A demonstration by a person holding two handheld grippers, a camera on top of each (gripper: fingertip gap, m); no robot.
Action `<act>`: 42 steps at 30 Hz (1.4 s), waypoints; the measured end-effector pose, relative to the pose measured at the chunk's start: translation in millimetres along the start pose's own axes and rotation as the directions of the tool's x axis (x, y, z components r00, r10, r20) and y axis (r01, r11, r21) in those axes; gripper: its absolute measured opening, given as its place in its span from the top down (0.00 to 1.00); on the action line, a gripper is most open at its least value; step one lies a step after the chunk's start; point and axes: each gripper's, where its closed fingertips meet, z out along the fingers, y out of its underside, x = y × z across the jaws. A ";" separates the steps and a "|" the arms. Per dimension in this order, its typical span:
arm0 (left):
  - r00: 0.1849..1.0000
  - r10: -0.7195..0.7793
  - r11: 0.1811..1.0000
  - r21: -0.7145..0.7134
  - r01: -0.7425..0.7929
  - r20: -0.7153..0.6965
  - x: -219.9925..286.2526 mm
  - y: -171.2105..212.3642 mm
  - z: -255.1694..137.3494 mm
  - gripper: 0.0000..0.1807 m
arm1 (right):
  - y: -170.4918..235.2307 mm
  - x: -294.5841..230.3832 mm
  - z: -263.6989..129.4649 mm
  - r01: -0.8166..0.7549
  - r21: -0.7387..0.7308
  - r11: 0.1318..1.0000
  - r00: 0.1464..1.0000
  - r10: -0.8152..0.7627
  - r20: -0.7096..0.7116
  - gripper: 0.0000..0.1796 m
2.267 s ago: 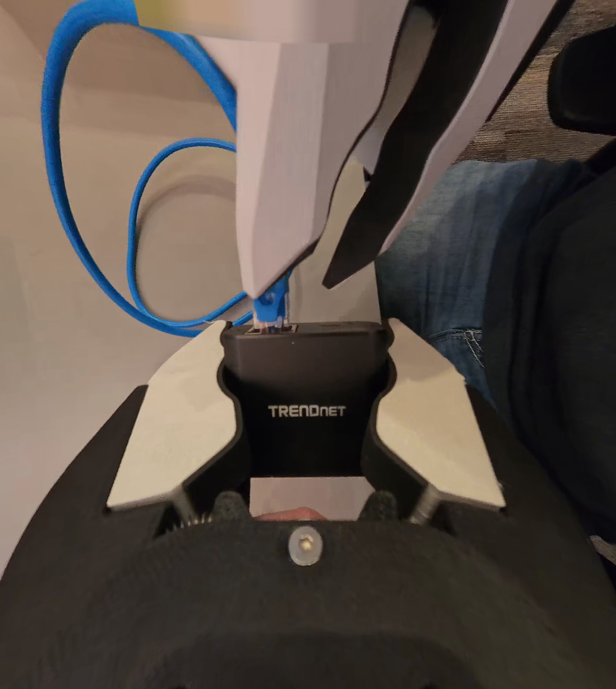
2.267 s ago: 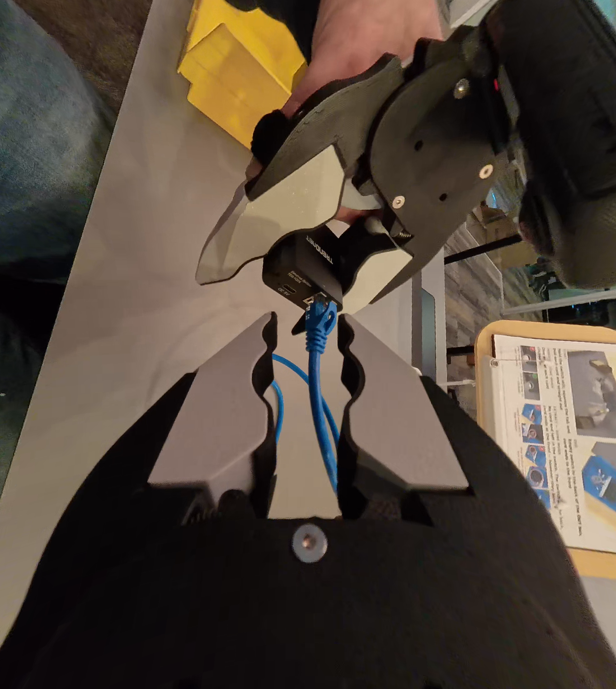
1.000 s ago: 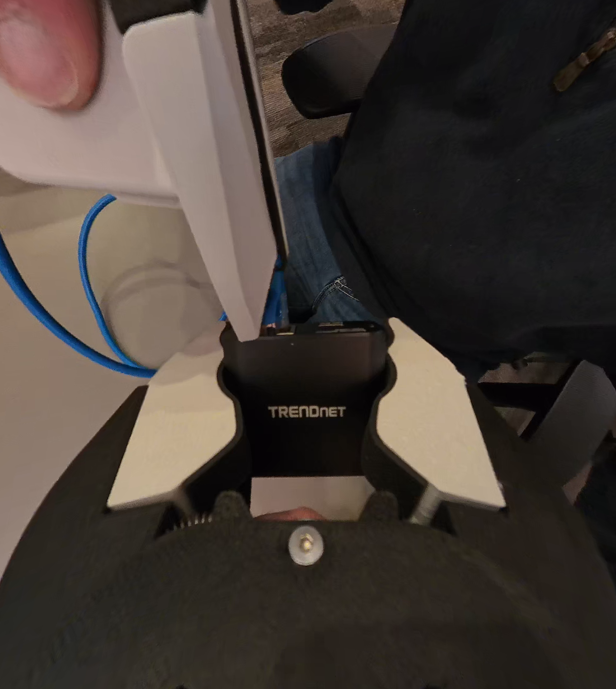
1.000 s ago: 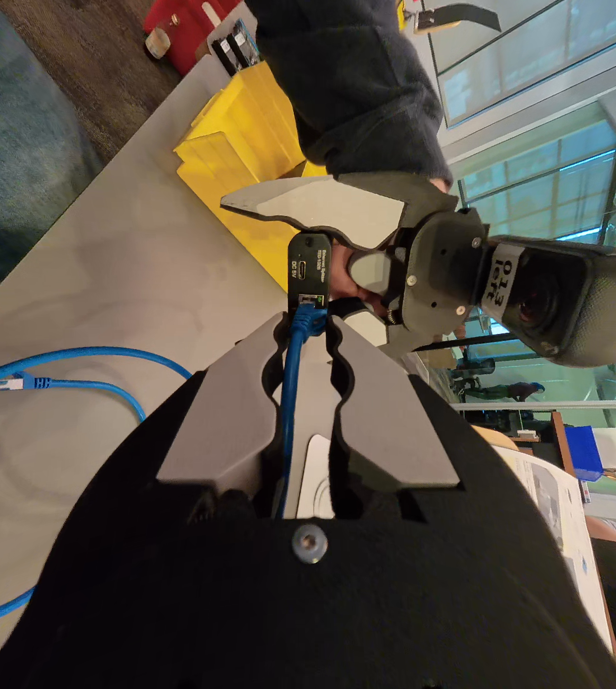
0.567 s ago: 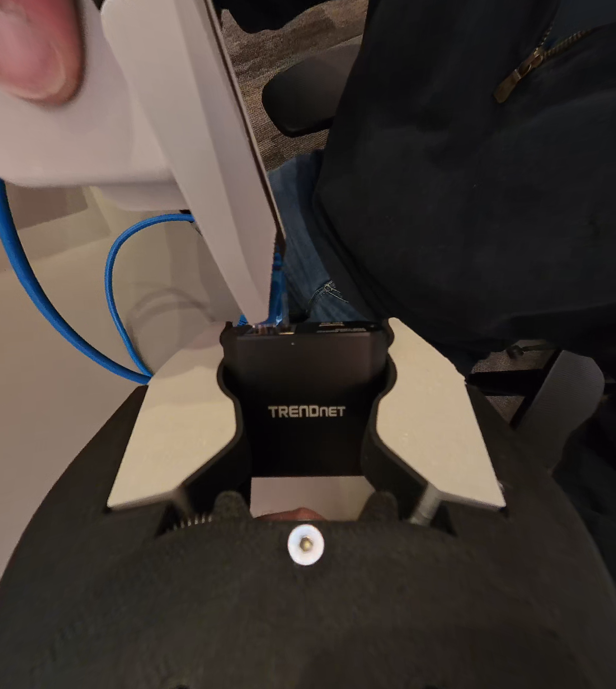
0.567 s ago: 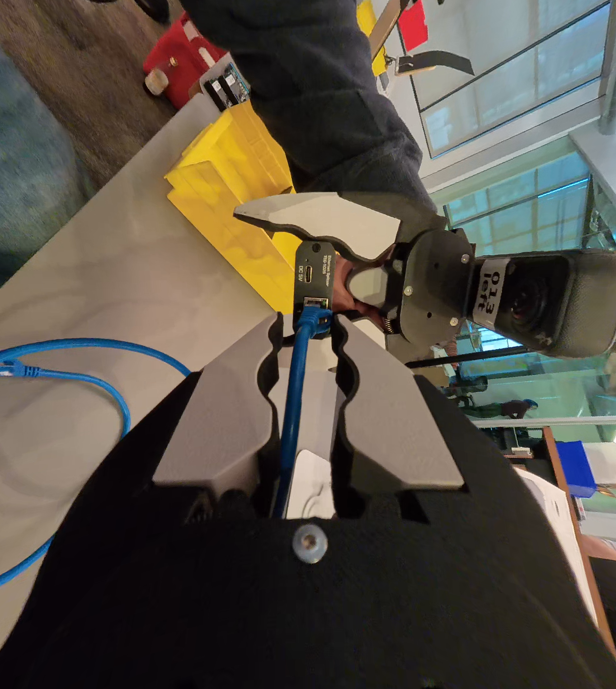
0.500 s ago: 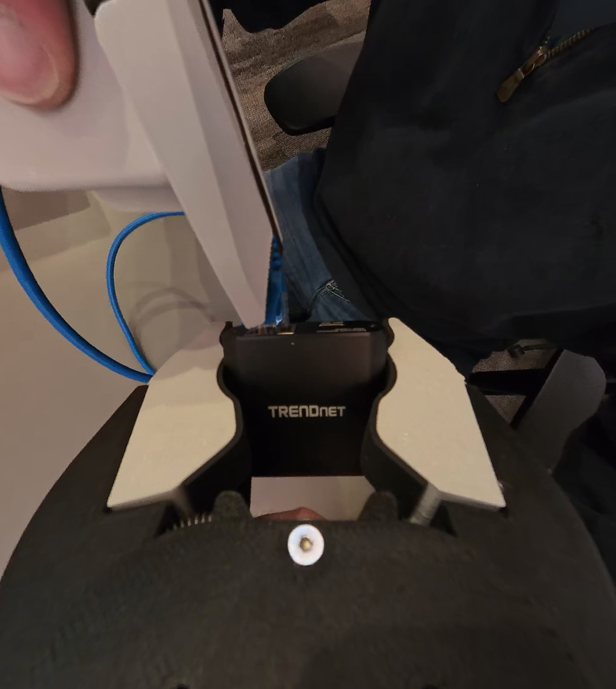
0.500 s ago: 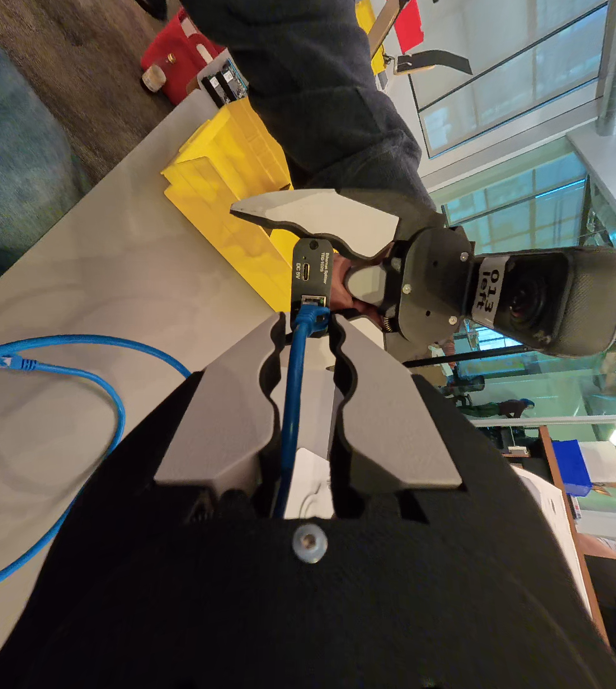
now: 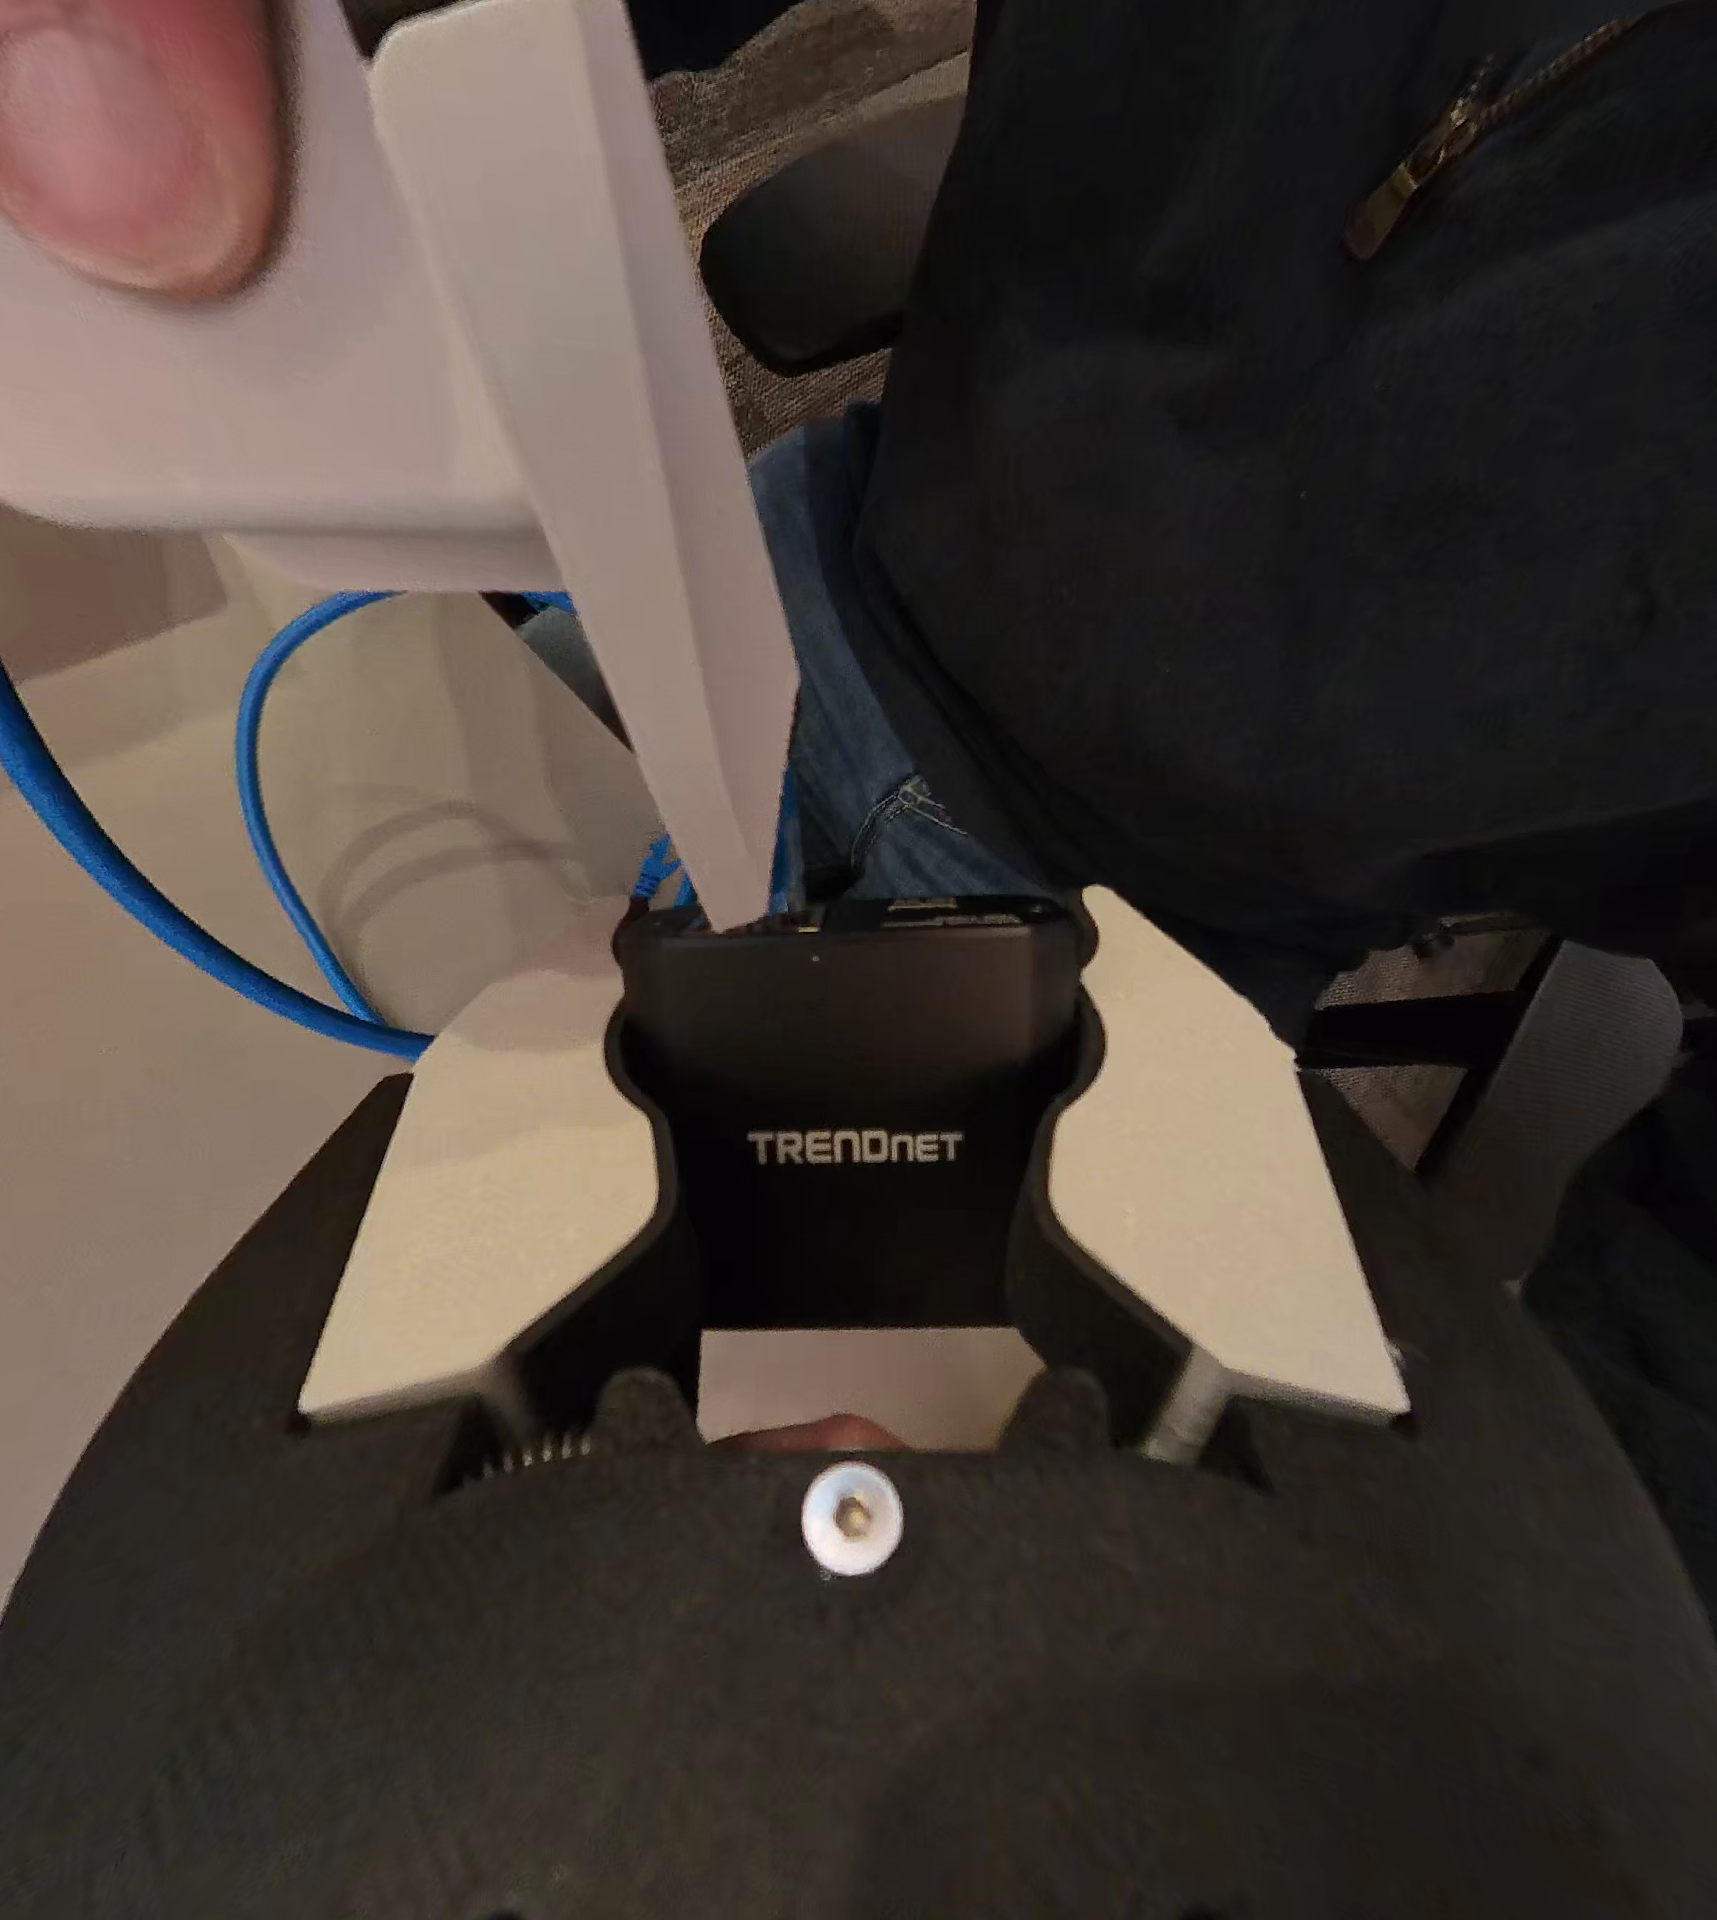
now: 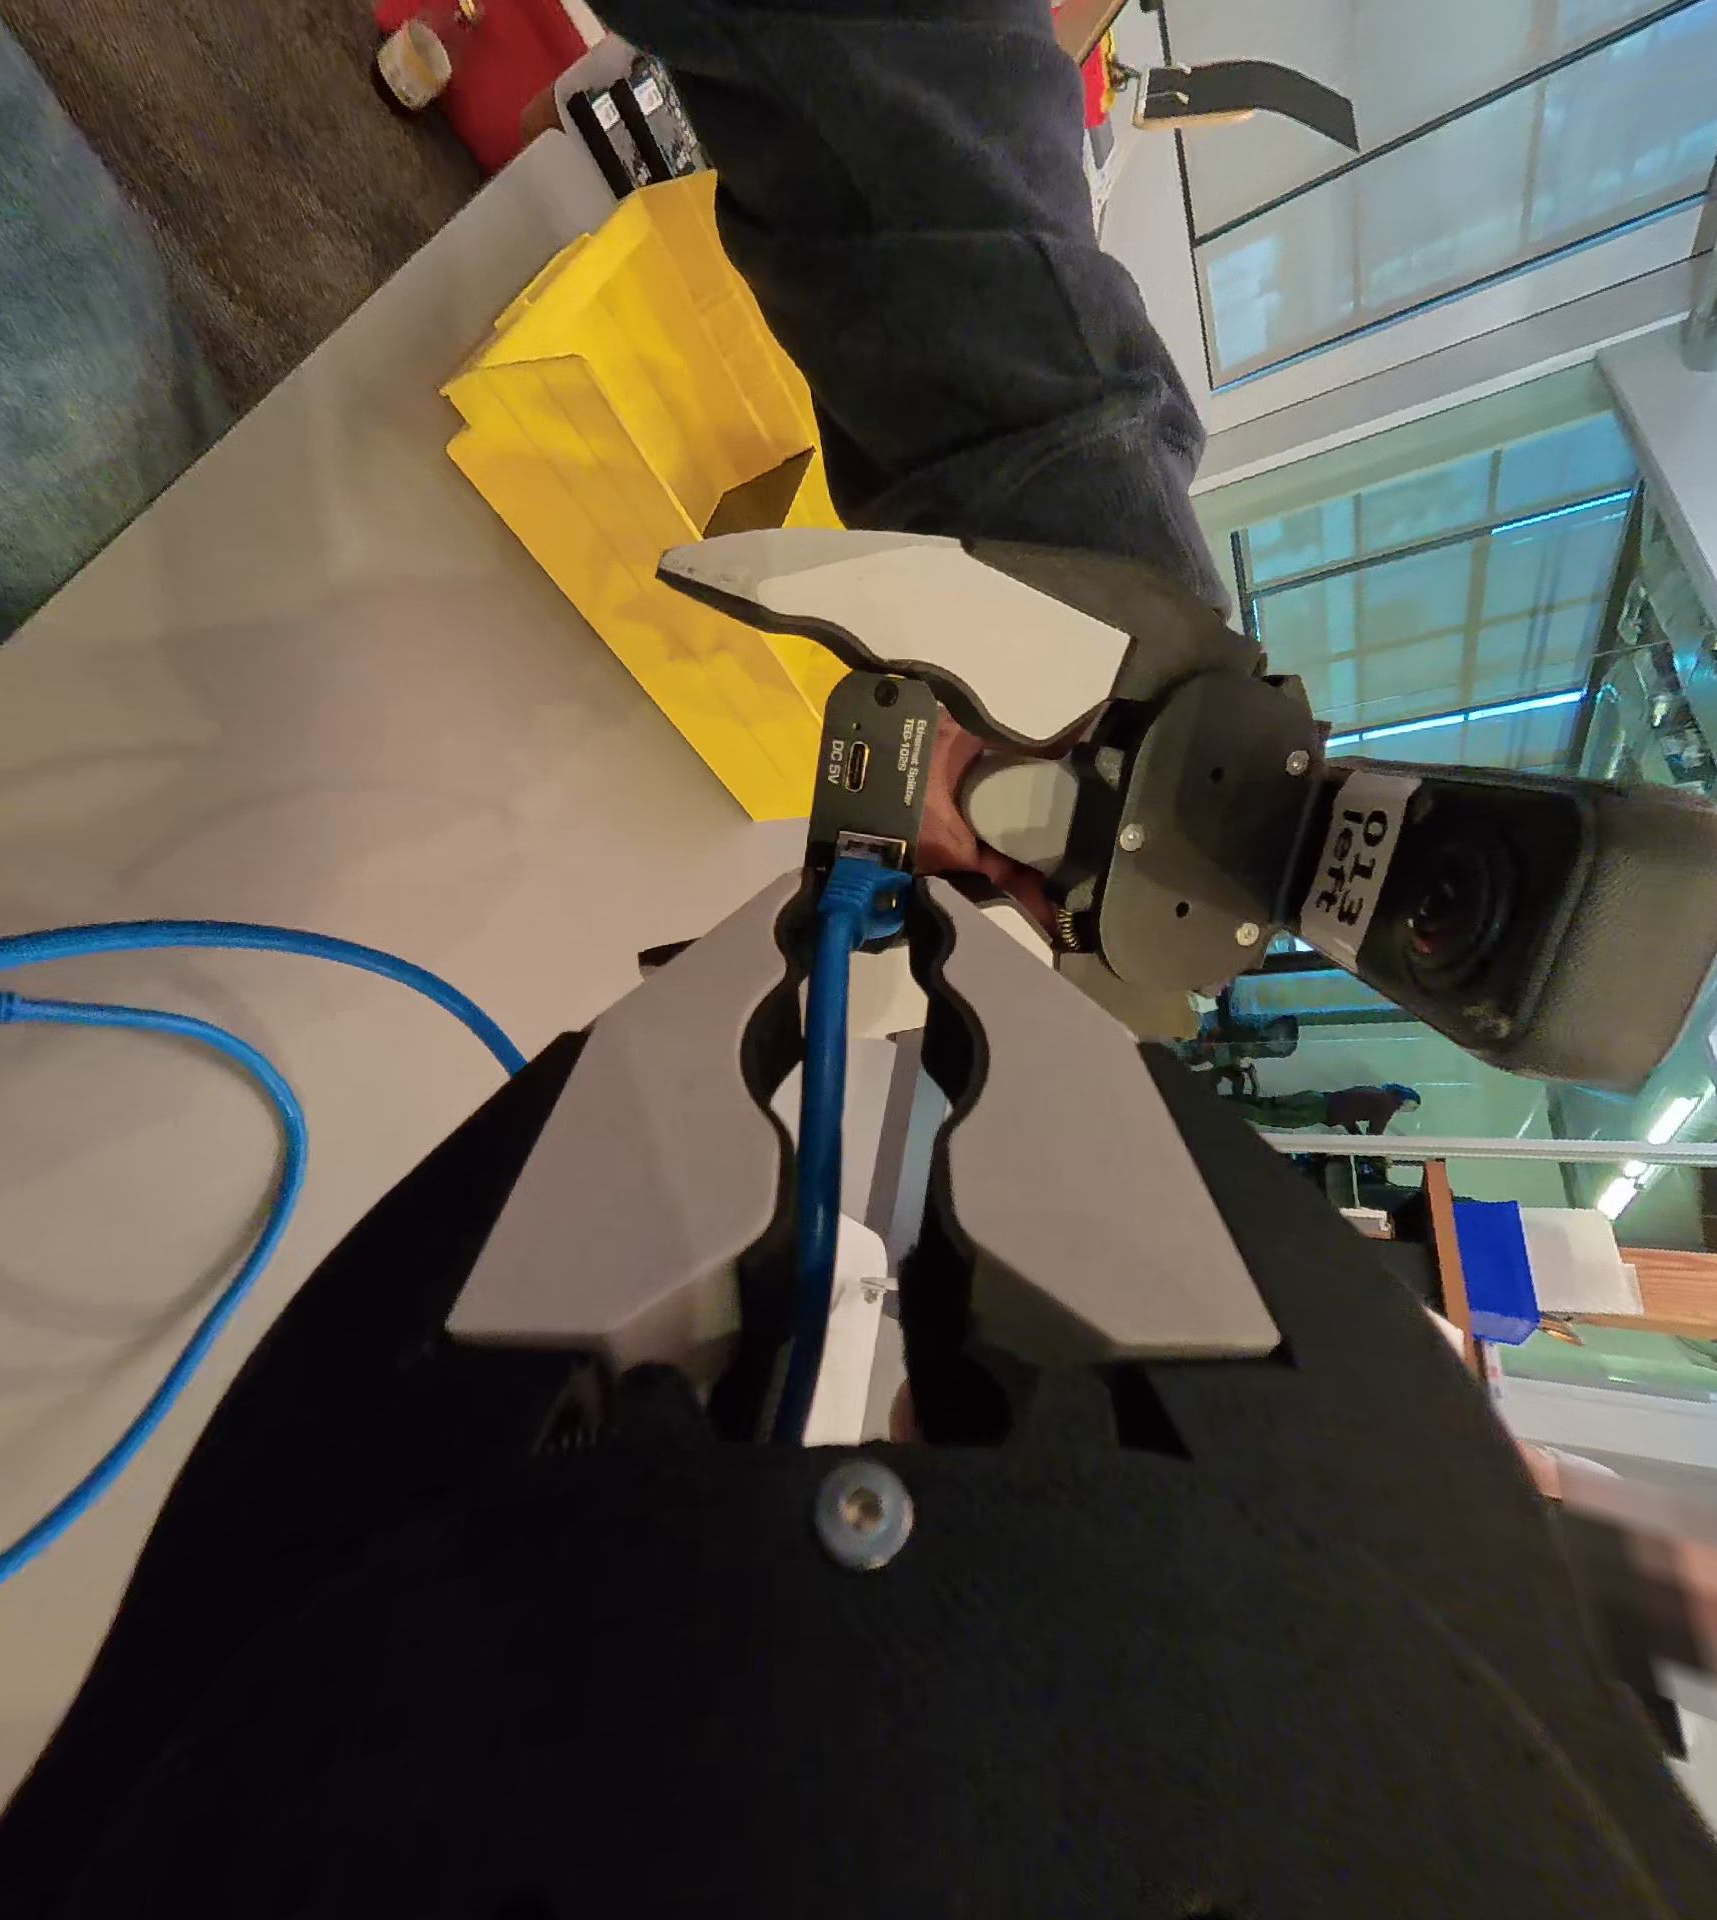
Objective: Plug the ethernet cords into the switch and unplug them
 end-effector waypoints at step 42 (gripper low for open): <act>1.000 0.006 1.000 0.016 -0.006 0.012 -16.6 -3.3 4.2 0.59 | 13.6 -11.8 -7.3 -0.047 -0.137 0.989 0.989 0.065 0.132 0.89</act>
